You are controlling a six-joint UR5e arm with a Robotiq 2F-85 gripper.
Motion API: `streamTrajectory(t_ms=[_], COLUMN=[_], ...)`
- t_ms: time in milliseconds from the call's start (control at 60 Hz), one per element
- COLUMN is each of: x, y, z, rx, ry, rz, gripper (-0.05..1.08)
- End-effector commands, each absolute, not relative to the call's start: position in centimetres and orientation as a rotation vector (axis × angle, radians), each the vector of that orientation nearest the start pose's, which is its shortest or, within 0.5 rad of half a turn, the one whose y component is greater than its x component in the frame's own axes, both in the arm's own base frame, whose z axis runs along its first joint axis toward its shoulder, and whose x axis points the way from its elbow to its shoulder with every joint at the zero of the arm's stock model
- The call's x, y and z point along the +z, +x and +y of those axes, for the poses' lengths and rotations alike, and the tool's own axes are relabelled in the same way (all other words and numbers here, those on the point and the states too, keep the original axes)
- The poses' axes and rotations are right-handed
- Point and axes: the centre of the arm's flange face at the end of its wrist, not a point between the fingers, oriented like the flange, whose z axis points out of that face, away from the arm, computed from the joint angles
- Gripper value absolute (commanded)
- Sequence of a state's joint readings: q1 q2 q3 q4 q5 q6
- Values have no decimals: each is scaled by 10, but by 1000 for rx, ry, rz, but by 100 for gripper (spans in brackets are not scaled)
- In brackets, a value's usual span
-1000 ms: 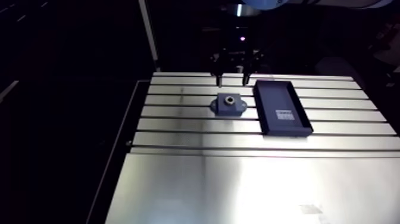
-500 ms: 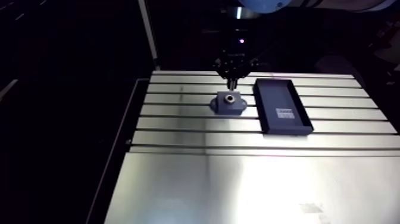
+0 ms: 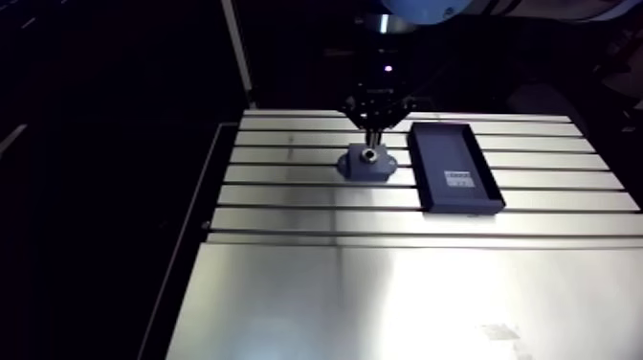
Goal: Pick up the bearing and press it into the housing until flush.
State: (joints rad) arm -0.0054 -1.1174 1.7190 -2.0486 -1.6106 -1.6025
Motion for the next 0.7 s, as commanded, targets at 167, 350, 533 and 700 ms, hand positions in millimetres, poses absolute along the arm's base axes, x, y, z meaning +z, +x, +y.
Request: streamTrajectory(t_ms=[167, 350, 533, 700], x=[207, 204, 202, 202], y=[-593, -592, -590, -590], z=[-127, -126, -127, -127], rx=[55, 55, 55, 55], ry=[-44, -51, -56, -58], rz=[3009, 3021, 3018, 3018], gripper=[108, 108, 108, 108])
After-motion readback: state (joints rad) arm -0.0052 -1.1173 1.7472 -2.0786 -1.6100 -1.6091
